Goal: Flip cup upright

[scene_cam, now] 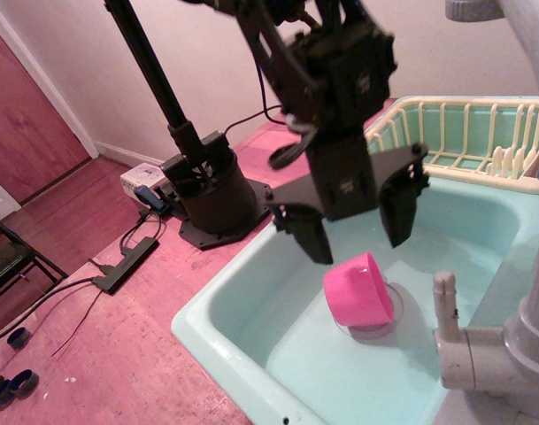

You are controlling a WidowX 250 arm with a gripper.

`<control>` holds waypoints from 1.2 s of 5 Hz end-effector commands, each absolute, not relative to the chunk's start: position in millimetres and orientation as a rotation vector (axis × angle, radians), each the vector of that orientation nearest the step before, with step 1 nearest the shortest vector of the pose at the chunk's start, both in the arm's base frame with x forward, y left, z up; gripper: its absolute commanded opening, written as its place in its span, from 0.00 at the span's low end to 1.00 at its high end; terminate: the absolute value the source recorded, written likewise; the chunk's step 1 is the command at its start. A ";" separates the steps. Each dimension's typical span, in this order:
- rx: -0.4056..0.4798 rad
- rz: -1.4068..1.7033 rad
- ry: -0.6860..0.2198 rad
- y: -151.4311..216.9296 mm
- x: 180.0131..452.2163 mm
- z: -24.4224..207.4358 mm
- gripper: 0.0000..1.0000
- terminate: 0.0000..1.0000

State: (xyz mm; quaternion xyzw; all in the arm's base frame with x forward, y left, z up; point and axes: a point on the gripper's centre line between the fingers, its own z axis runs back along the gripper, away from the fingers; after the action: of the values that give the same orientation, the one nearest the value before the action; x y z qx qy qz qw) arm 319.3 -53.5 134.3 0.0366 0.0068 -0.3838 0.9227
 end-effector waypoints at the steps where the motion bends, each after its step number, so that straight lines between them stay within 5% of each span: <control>1: 0.064 -0.821 -0.008 -62.8 319.6 130.4 1.00 0.00; 6: 0.050 -0.849 -0.009 -75.5 328.1 113.8 1.00 0.00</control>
State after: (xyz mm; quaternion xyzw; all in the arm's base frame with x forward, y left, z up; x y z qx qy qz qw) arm 322.0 -73.6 100.5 0.0216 0.0206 -0.4066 0.9131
